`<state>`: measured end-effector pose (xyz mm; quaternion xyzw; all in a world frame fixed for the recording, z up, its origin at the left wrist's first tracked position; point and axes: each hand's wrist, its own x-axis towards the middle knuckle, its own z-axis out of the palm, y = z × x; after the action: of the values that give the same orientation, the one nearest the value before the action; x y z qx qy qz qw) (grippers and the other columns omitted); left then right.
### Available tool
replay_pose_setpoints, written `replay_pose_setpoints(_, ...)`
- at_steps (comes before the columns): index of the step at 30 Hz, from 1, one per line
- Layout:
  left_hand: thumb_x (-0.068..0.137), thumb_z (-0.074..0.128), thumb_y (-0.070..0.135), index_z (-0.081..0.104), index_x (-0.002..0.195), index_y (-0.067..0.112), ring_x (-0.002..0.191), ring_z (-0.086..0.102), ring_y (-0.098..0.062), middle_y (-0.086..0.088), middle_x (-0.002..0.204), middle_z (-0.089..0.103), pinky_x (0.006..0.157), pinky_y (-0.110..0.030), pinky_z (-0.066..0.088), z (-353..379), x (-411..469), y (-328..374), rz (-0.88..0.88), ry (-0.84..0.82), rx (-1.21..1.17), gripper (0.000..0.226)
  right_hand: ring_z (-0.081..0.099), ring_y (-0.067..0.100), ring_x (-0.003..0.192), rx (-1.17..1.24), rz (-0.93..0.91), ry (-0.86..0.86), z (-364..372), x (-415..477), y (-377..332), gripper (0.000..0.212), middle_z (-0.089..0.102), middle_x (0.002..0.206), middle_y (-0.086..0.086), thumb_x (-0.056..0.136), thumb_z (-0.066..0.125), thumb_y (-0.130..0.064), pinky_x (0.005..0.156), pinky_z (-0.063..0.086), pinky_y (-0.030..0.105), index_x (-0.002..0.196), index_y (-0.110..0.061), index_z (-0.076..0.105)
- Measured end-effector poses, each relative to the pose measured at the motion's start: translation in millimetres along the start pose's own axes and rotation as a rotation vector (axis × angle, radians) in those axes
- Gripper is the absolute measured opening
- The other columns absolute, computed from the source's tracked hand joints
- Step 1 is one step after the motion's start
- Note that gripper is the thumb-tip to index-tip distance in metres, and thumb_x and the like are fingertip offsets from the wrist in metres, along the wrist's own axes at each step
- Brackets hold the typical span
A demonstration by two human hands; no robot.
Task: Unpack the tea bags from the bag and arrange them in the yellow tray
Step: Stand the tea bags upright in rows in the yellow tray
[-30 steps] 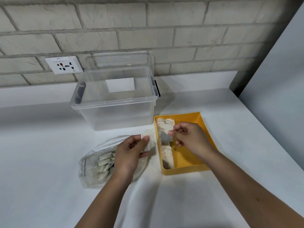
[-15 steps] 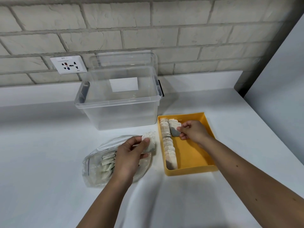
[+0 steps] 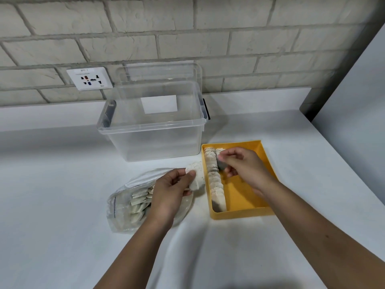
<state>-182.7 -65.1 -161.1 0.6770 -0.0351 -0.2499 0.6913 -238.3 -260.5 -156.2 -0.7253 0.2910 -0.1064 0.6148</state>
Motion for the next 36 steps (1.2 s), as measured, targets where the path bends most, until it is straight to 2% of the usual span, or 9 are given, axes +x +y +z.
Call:
replay_pose_setpoints(2, 0.092, 0.069, 0.017, 0.072, 0.093, 0.008, 0.077, 0.064, -0.018, -0.007, 0.085, 0.07, 0.048, -0.009, 0.044, 4, 1, 5, 0.035, -0.041, 0.03, 0.01, 0.061, 0.012, 0.061, 0.007, -0.011, -0.157, 5, -18, -12, 0.022, 0.071, 0.08, 0.003, 0.077, 0.08, -0.023, 0.058, 0.053, 0.025, 0.095, -0.014, 0.072)
replay_pose_setpoints(4, 0.092, 0.069, 0.018, 0.073, 0.097, 0.007, 0.079, 0.066, -0.014, -0.007, 0.087, 0.073, 0.06, -0.016, 0.053, 10, 4, 12, 0.077, -0.084, 0.063, 0.013, 0.06, 0.012, 0.061, -0.072, -0.055, -0.193, 7, -27, -18, 0.021, 0.07, 0.073, 0.0, 0.072, 0.084, -0.024, 0.058, 0.053, 0.025, 0.088, -0.015, 0.074)
replay_pose_setpoints(8, 0.09, 0.071, 0.018, 0.075, 0.087, 0.015, 0.07, 0.064, -0.009, 0.002, 0.075, 0.07, 0.066, -0.022, 0.054, 18, 11, 20, 0.126, -0.1, 0.115, 0.005, 0.053, 0.013, 0.051, -0.052, -0.119, -0.15, 3, -28, -27, 0.011, 0.064, 0.071, 0.009, 0.078, 0.078, -0.013, 0.053, 0.051, 0.023, 0.083, -0.006, 0.071)
replay_pose_setpoints(12, 0.089, 0.072, 0.017, 0.078, 0.092, 0.016, 0.068, 0.07, -0.011, 0.008, 0.077, 0.075, 0.065, -0.029, 0.059, 16, 17, 12, 0.153, -0.028, 0.255, 0.006, 0.054, 0.014, 0.051, -0.14, -0.157, -0.006, -20, -13, -20, 0.008, 0.064, 0.073, 0.004, 0.082, 0.075, -0.017, 0.057, 0.052, 0.026, 0.082, -0.014, 0.068)
replay_pose_setpoints(18, 0.086, 0.076, 0.024, 0.072, 0.119, 0.018, 0.07, 0.074, -0.008, 0.009, 0.091, 0.073, 0.082, -0.039, 0.061, 17, 19, -9, 0.093, -0.074, 0.47, 0.034, 0.054, 0.014, 0.054, -0.257, 0.039, 0.009, -32, 17, 22, 0.011, 0.06, 0.072, 0.002, 0.091, 0.065, -0.018, 0.053, 0.051, 0.028, 0.09, -0.007, 0.064)
replay_pose_setpoints(21, 0.084, 0.078, 0.024, 0.068, 0.125, 0.015, 0.085, 0.074, -0.013, 0.001, 0.105, 0.073, 0.085, -0.04, 0.06, 22, 23, -14, 0.085, -0.123, 0.544, 0.043, 0.057, 0.016, 0.055, -0.328, 0.115, -0.007, -26, 30, 37, 0.01, 0.063, 0.073, 0.004, 0.091, 0.065, -0.019, 0.057, 0.053, 0.03, 0.089, -0.009, 0.064)
replay_pose_setpoints(25, 0.085, 0.077, 0.02, 0.069, 0.125, 0.016, 0.087, 0.073, -0.012, 0.005, 0.098, 0.07, 0.087, -0.039, 0.059, 24, 23, -19, 0.101, -0.156, 0.604, 0.041, 0.058, 0.018, 0.057, -0.341, 0.133, 0.017, -19, 41, 45, 0.013, 0.067, 0.08, 0.009, 0.091, 0.066, -0.019, 0.063, 0.056, 0.035, 0.094, -0.007, 0.064)
replay_pose_setpoints(32, 0.084, 0.078, 0.018, 0.071, 0.121, 0.015, 0.085, 0.073, -0.013, 0.003, 0.102, 0.074, 0.084, -0.04, 0.061, 21, 25, -24, 0.088, -0.137, 0.551, 0.038, 0.059, 0.02, 0.056, -0.402, 0.094, 0.068, -8, 49, 46, 0.011, 0.066, 0.075, 0.007, 0.089, 0.068, -0.02, 0.063, 0.056, 0.037, 0.084, -0.014, 0.06)
replay_pose_setpoints(36, 0.084, 0.078, 0.018, 0.072, 0.119, 0.016, 0.084, 0.074, -0.014, 0.005, 0.1, 0.075, 0.082, -0.039, 0.061, 20, 24, -22, 0.073, -0.145, 0.526, 0.036, 0.062, 0.022, 0.058, -0.418, 0.092, 0.082, -9, 47, 44, 0.014, 0.067, 0.077, 0.005, 0.086, 0.071, -0.023, 0.063, 0.057, 0.037, 0.089, -0.015, 0.061)
